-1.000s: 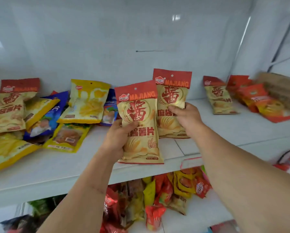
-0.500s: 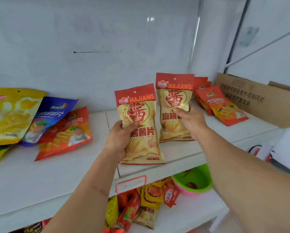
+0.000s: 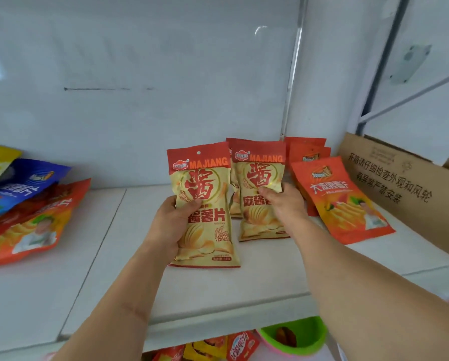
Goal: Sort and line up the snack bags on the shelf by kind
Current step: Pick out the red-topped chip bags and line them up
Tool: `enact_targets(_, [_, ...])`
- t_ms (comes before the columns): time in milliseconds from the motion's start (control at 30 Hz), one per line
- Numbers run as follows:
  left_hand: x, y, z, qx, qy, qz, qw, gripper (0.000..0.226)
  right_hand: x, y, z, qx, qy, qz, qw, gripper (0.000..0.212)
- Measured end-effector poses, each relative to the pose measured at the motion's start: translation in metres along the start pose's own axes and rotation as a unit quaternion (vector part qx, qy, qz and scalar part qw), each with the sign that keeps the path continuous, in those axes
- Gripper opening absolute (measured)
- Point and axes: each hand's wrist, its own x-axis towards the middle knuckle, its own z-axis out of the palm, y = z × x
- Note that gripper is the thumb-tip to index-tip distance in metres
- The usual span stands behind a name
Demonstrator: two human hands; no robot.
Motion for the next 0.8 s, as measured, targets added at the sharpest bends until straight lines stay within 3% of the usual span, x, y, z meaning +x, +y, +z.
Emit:
enact_targets(333, [0.005,-0.01,0.041,0.021,0.108,-0.023,0.994,0.029,0.054,0.024,0.023,-0.08,0.01,-0.01,0.997,0.031])
enact_targets(500, [0.023,-0.008,0.058,0.035,0.107,-0.02,0.993,0.029,0.077,0.027,0.015,-0.118,0.031,-0.023,0.992,0.032])
enact_targets(800, [0.046,-0.021,0.109,0.073,0.052,-0.052,0.995,0.029,0.089,0.027,0.009,-0.072,0.026,-0.008,0.997,0.045])
